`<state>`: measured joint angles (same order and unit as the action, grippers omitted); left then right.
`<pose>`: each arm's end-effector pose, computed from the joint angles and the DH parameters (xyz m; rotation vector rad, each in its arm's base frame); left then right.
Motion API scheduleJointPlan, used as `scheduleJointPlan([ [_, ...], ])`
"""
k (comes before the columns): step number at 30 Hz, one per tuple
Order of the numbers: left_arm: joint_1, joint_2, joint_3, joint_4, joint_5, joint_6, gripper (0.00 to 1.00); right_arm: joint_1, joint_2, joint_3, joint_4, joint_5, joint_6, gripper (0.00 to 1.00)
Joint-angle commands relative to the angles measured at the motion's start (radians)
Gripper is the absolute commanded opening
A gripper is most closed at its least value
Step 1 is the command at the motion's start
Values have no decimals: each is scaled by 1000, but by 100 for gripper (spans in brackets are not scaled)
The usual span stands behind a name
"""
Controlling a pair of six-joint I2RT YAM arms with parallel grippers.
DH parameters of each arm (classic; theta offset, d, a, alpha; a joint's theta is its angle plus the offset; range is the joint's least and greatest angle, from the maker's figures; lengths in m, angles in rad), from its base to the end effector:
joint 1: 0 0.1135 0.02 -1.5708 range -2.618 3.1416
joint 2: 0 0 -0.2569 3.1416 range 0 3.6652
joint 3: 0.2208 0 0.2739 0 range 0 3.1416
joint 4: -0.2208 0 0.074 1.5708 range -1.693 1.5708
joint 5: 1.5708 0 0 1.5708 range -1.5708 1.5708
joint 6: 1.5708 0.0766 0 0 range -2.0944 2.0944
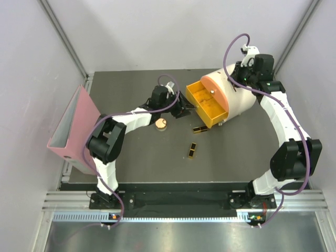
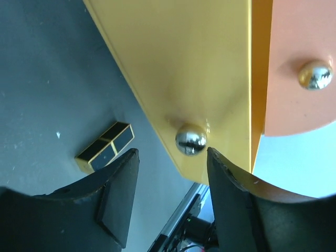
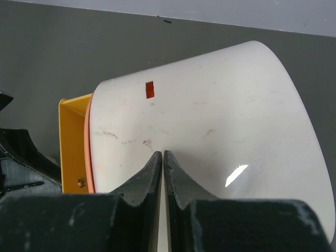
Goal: Organize the makeup
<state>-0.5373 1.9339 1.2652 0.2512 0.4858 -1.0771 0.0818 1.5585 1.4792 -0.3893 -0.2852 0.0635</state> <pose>0.4007 -0.2803 0.1776 -0.2504 2.2653 -1.4427 0.4164 0.0558 0.3424 -0.1979 2.0305 0.3817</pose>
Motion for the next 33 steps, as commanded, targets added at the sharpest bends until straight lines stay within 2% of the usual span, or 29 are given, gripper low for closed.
scheduleJointPlan([
  [1,3,-134,-16,-53,-1,112,59,-10,71,-77,-264,20,-4,6],
  [6,2,-251,-58,-191,-26,239,63,-8,72,-76,-266,20,-4,6],
  [8,-15,-286,-50,-281,-39,340,63,-10,74,-77,-266,20,-4,6],
  [12,-114,-293,46,-582,-159,607,64,-8,80,-80,-263,11,-4,6],
  [15,-192,-276,88,-689,-233,719,66,-8,87,-77,-266,-2,-4,5],
  [23,-338,-202,99,-800,-459,795,70,-8,97,-65,-275,-3,-5,5],
  [32,-420,-58,126,-854,-478,806,71,-8,80,-88,-281,-5,-7,5],
  [33,-426,-37,129,-856,-516,804,71,-8,78,-89,-281,-5,-8,5],
])
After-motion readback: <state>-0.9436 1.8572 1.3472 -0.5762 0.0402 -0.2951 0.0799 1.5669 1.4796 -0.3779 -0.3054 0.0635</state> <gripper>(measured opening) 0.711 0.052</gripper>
